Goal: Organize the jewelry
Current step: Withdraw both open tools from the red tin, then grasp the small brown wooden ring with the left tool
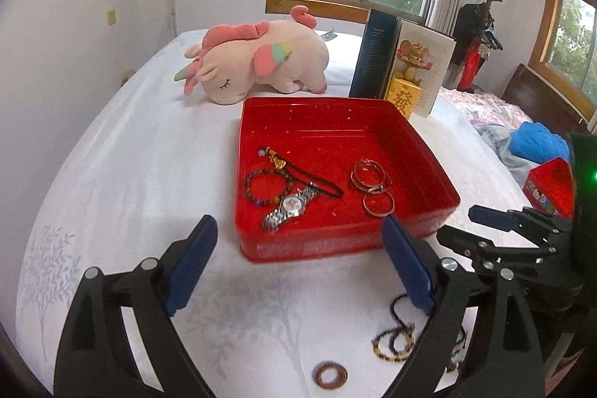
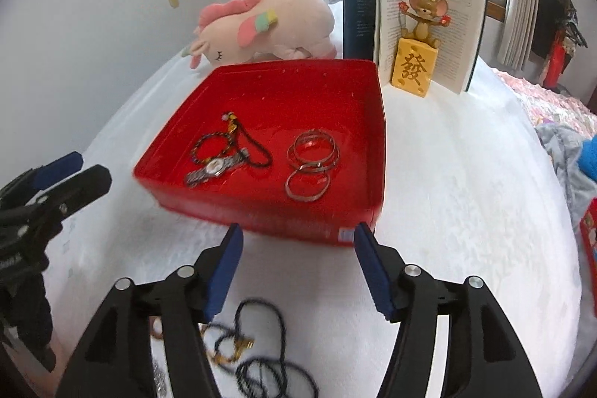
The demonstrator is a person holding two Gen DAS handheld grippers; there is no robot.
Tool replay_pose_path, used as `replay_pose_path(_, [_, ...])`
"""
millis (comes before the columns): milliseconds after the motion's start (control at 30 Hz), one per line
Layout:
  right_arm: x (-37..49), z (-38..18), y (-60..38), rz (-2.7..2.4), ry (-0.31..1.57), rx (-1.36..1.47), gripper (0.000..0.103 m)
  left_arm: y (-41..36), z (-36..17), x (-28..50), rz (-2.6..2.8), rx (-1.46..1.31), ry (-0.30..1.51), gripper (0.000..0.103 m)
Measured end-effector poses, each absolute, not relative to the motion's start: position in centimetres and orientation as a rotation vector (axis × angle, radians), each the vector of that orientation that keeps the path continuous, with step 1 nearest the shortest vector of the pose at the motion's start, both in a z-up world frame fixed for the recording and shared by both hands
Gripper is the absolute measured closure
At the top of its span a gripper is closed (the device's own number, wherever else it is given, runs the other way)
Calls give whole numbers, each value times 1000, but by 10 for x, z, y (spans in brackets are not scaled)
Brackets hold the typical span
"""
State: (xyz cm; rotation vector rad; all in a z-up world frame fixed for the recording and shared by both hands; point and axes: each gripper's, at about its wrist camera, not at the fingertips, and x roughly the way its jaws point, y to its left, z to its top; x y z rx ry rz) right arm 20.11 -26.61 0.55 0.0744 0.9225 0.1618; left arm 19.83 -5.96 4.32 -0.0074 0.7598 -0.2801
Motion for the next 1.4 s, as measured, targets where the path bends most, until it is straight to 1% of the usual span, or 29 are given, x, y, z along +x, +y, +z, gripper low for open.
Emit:
replay_pose_path(100, [180, 3, -267, 176, 922, 96, 35, -54, 39, 185, -288, -9, 772, 11])
replay_pose_path(200, [160, 1, -270, 182, 919, 105, 35, -45, 30, 172, -297, -17, 806, 10])
replay_pose_path(433, [123, -11, -274, 188, 934, 113, 35, -24, -7, 154, -345, -69, 974, 10])
replay_pose_path(833, [100, -17, -276, 219, 950, 142, 37, -27, -34, 138, -330, -7, 1062, 12])
replay_pose_path(900, [101, -19, -277, 218, 957, 149, 39, -28, -40, 139, -347, -1, 1095, 16])
replay_pose_path(933, [102, -19, -278, 215, 959, 153, 39, -28, -42, 139, -352, 1, 1112, 22])
replay_pose_path(1200, [107, -23, -280, 219, 972, 165, 40, -29, -54, 147, -371, -1, 1167, 25])
replay_pose_path(1267, [109, -24, -281, 218, 976, 167, 40, -32, -57, 149, -376, 6, 1178, 29])
replay_pose_path(1400, [111, -25, -280, 217, 981, 167, 40, -37, -63, 157, -380, 8, 1200, 29])
